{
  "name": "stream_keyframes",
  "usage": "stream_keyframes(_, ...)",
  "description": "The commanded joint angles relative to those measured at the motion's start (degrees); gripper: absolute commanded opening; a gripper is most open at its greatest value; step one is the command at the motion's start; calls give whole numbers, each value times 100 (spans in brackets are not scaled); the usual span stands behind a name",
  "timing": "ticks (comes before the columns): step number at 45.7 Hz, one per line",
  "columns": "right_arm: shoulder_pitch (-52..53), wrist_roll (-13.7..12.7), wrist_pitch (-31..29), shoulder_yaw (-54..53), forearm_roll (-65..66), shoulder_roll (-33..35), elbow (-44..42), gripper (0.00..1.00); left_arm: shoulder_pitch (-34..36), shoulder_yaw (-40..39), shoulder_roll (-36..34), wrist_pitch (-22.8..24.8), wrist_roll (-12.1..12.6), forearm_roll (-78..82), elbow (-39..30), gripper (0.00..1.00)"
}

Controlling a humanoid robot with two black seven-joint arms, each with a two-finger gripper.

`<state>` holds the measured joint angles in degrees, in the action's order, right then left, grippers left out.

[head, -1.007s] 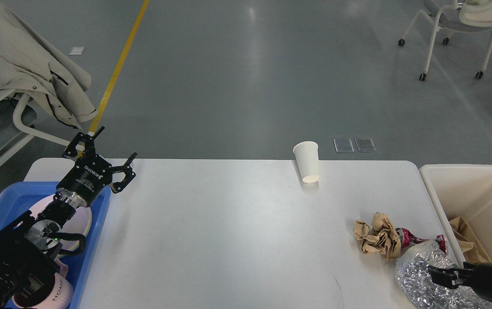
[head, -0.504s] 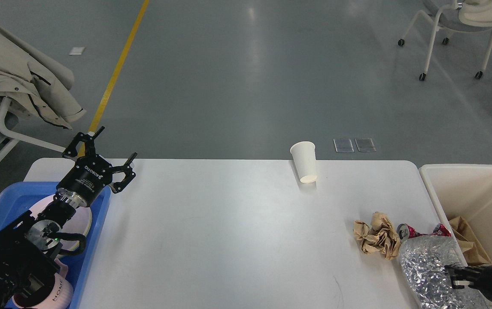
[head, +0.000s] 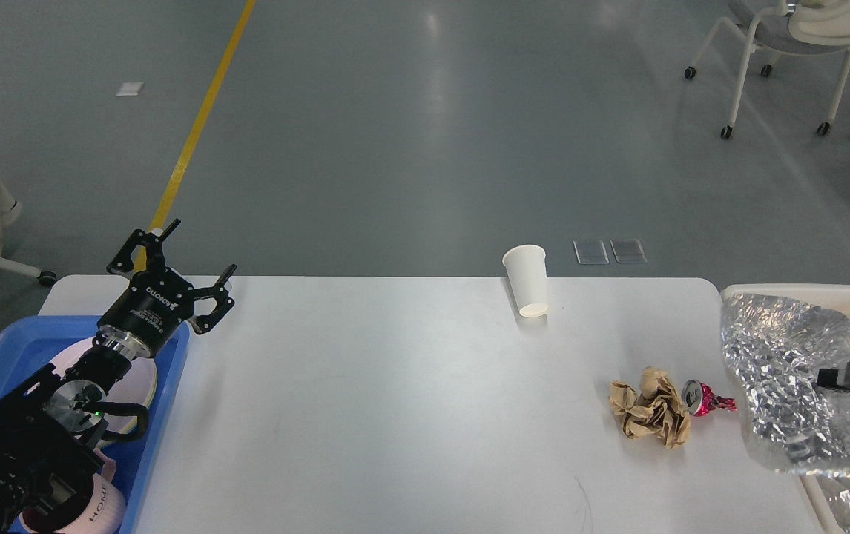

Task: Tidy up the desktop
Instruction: 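Grasp the second crumpled foil and push it into the white bin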

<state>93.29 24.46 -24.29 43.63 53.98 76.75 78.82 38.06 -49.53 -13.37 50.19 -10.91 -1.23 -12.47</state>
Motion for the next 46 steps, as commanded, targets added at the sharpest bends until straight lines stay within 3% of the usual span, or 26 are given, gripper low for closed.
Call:
stream_keyframes(1, 2700, -195, -2833, -91, 165, -36, -481, 0, 0, 5, 1, 8, -8, 0, -1, 100)
stream_keyframes(5, 3563, -284, -3071, -82, 402, -712, -1025, 0, 0, 5, 1, -1, -8, 0, -1, 100)
stream_keyframes(12, 3819, -240, -3071, -56, 658, -1838, -2054, 0, 0, -4, 1, -1, 1, 0, -1, 100)
stream_keyframes(24, 3285, -249, -2995, 479, 1220, -2094, -2511, 0, 0, -4, 1, 0, -8, 0, -1, 100)
stream_keyframes(28, 2162, -231, -1846, 778, 1256, -2085, -3336, 0, 0, 5, 1, -1, -8, 0, -1, 100)
stream_keyframes(36, -1186, -170, 713, 753, 625, -2199, -5436, 0, 0, 5, 1, 0, -8, 0, -1, 100)
stream_keyframes(42, -3797, -187, 1497, 700, -1333, -3068, -6649, 0, 0, 5, 1, -1, -8, 0, -1, 100)
stream_keyframes(46, -5336, -196, 1638, 787, -2661, -3841, -8090, 0, 0, 5, 1, -1, -8, 0, -1, 100)
